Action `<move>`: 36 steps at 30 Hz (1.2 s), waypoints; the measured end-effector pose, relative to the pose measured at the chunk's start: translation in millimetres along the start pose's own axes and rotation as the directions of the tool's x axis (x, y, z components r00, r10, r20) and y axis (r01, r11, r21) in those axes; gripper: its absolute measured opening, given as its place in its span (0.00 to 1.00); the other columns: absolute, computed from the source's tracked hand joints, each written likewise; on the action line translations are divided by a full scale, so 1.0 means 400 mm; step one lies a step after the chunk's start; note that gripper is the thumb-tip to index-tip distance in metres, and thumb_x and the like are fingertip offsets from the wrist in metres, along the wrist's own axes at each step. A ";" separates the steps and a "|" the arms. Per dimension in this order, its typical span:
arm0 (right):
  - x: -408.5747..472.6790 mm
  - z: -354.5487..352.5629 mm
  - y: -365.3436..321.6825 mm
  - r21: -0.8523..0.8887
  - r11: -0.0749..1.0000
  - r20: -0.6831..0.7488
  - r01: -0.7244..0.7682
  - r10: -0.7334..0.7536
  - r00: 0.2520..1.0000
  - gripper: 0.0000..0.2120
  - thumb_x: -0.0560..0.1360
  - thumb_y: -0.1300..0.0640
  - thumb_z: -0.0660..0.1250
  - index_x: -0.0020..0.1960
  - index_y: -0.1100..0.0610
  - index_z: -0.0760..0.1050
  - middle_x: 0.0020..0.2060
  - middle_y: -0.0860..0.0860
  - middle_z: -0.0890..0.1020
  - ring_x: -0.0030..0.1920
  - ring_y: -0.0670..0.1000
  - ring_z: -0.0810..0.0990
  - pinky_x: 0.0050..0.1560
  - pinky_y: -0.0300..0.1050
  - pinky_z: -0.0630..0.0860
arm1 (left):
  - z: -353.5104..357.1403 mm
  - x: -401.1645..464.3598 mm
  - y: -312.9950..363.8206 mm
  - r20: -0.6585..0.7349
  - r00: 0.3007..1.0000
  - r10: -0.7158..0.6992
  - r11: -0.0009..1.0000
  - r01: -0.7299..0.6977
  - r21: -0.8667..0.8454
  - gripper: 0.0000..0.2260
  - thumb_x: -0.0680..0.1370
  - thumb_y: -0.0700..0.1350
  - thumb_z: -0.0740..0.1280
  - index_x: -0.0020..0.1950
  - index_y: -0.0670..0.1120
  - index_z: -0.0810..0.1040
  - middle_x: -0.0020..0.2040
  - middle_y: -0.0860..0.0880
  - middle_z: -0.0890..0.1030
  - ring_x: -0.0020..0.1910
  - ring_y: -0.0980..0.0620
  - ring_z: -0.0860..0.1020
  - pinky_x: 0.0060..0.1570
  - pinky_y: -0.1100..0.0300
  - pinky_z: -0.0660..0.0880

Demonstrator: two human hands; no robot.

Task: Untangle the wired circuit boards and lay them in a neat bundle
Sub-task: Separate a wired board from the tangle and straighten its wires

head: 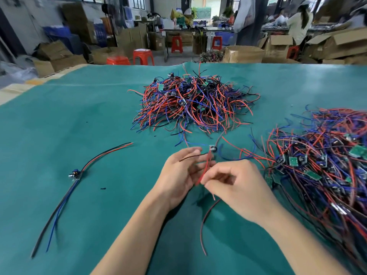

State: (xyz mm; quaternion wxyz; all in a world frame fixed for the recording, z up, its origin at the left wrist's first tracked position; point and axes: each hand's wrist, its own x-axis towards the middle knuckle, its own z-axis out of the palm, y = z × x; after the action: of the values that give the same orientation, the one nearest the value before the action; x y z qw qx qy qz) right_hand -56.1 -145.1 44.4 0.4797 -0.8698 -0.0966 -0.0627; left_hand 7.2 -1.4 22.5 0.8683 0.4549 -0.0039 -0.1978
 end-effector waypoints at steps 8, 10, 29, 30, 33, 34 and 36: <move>-0.002 0.016 0.016 0.090 0.996 0.151 -0.010 -0.004 0.988 0.05 0.65 0.57 0.66 0.36 0.54 0.81 0.27 0.48 0.80 0.28 0.44 0.74 0.33 0.36 0.69 | -0.017 0.003 -0.010 0.046 0.999 0.027 0.996 -0.031 0.080 0.12 0.74 0.37 0.71 0.56 0.39 0.76 0.47 0.40 0.83 0.41 0.48 0.83 0.44 0.58 0.82; 0.006 0.016 0.019 0.203 0.976 0.125 -0.077 0.052 0.991 0.05 0.65 0.59 0.66 0.36 0.52 0.80 0.30 0.52 0.84 0.30 0.48 0.78 0.33 0.37 0.73 | -0.017 0.004 -0.013 0.061 0.997 0.057 0.993 -0.063 0.100 0.12 0.72 0.36 0.71 0.54 0.39 0.76 0.45 0.42 0.84 0.38 0.50 0.82 0.39 0.60 0.80; 0.042 -0.032 0.072 0.631 0.765 -0.238 -0.133 0.354 0.905 0.02 0.77 0.63 0.71 0.47 0.58 0.81 0.36 0.54 0.84 0.33 0.51 0.80 0.33 0.41 0.77 | -0.007 -0.008 -0.030 0.219 0.970 0.106 0.925 -0.177 0.336 0.15 0.73 0.40 0.72 0.56 0.35 0.78 0.39 0.43 0.82 0.36 0.49 0.80 0.41 0.60 0.77; 0.043 -0.032 0.068 0.681 0.719 -0.215 -0.140 0.379 0.900 0.02 0.78 0.62 0.71 0.46 0.58 0.81 0.34 0.55 0.83 0.32 0.51 0.79 0.31 0.40 0.76 | -0.008 -0.009 -0.027 0.212 0.973 0.095 0.935 -0.160 0.317 0.13 0.75 0.40 0.70 0.57 0.35 0.78 0.40 0.43 0.82 0.36 0.50 0.80 0.41 0.60 0.78; 0.042 -0.034 0.058 0.826 0.533 -0.097 -0.185 0.459 0.883 0.07 0.80 0.59 0.68 0.44 0.57 0.78 0.31 0.57 0.81 0.27 0.50 0.76 0.27 0.39 0.72 | -0.010 -0.010 -0.026 0.203 0.976 0.084 0.934 -0.148 0.326 0.11 0.77 0.41 0.68 0.58 0.37 0.79 0.43 0.42 0.83 0.38 0.49 0.81 0.42 0.60 0.78; 0.041 -0.034 0.056 0.841 0.500 -0.062 -0.205 0.466 0.883 0.07 0.81 0.58 0.67 0.43 0.57 0.77 0.30 0.58 0.81 0.25 0.50 0.75 0.27 0.40 0.71 | -0.009 -0.011 -0.027 0.209 0.975 0.081 0.932 -0.148 0.331 0.13 0.76 0.43 0.69 0.58 0.38 0.79 0.44 0.42 0.83 0.39 0.49 0.80 0.44 0.59 0.78; 0.038 -0.027 0.054 0.826 0.509 -0.009 -0.240 0.438 0.899 0.08 0.81 0.59 0.65 0.43 0.57 0.76 0.30 0.59 0.81 0.24 0.51 0.75 0.25 0.40 0.71 | -0.007 -0.011 -0.030 0.212 0.974 0.078 0.934 -0.146 0.325 0.16 0.74 0.46 0.71 0.59 0.40 0.81 0.45 0.42 0.82 0.40 0.49 0.80 0.45 0.58 0.78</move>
State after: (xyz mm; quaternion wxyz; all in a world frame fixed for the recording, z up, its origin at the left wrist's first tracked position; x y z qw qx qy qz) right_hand -36.8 -163.7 35.4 0.8317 -0.5438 0.1117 -0.0103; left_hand -0.3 -3.8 12.1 0.7823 0.5748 -0.1494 -0.1880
